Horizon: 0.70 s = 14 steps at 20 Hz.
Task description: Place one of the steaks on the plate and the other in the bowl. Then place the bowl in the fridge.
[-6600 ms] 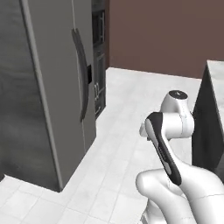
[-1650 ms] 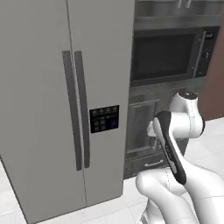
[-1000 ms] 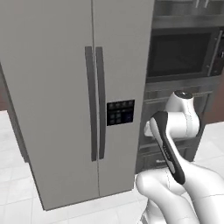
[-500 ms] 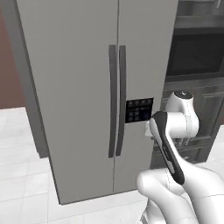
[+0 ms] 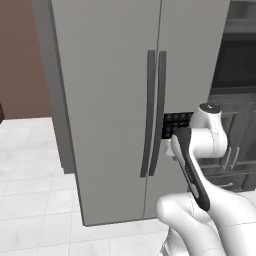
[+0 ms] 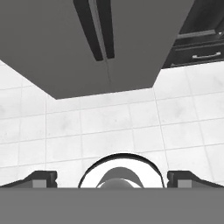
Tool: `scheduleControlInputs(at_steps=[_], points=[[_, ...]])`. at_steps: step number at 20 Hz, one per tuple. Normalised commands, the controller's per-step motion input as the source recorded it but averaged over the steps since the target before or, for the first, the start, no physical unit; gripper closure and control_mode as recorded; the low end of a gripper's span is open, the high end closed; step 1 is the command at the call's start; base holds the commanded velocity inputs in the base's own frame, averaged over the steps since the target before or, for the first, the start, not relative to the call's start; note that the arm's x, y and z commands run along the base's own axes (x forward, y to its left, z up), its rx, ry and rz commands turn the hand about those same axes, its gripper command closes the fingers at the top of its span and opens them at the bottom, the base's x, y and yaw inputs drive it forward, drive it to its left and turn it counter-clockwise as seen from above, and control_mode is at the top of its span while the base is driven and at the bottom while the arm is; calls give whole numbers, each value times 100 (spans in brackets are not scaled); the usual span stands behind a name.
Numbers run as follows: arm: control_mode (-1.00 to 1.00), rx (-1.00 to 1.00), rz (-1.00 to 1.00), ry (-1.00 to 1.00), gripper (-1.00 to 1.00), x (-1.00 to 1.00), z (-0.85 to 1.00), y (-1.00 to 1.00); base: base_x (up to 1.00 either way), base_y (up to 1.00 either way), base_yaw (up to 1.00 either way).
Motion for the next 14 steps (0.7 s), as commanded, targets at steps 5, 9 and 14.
scheduleControlInputs(at_steps=[5,9,14], points=[[100,0,0,0,-100,0,0,0,-35,4,0],[100,0,0,0,-100,0,0,0,0,12,0],[100,0,0,0,-100,0,0,0,0,4,0]])
